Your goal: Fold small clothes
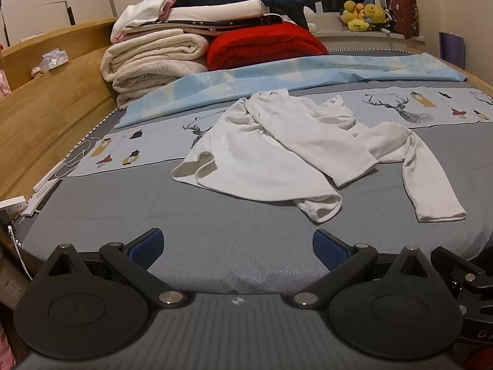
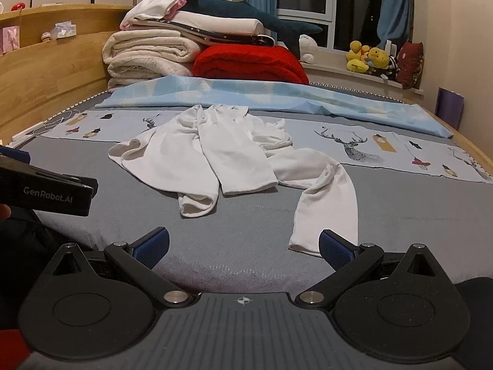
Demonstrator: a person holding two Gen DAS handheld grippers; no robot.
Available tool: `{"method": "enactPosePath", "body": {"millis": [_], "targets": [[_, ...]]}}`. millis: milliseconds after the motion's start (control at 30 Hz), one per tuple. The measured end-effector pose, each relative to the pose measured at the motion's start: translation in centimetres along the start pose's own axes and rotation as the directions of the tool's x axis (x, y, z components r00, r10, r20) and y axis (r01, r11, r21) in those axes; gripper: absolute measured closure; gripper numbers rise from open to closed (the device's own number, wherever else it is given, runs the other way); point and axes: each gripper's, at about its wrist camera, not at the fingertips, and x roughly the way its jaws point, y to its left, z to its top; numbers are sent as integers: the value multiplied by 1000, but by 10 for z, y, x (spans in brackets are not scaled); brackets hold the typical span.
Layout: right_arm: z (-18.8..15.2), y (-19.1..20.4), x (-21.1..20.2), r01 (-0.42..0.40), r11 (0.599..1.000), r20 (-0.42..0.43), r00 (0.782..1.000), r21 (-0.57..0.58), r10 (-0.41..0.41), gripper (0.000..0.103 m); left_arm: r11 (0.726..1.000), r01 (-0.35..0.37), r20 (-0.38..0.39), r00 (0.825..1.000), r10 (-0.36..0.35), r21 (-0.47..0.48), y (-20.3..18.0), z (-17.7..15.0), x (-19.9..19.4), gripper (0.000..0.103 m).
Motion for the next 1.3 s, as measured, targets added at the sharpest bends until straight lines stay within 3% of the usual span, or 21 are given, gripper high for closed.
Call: {"method": "enactPosePath", "body": {"millis": [1300], "targets": [[0, 0, 6, -17, 1000, -20, 1000, 16, 17, 1, 1000, 22, -18, 1000, -22, 13, -8, 0, 0, 0]]}}
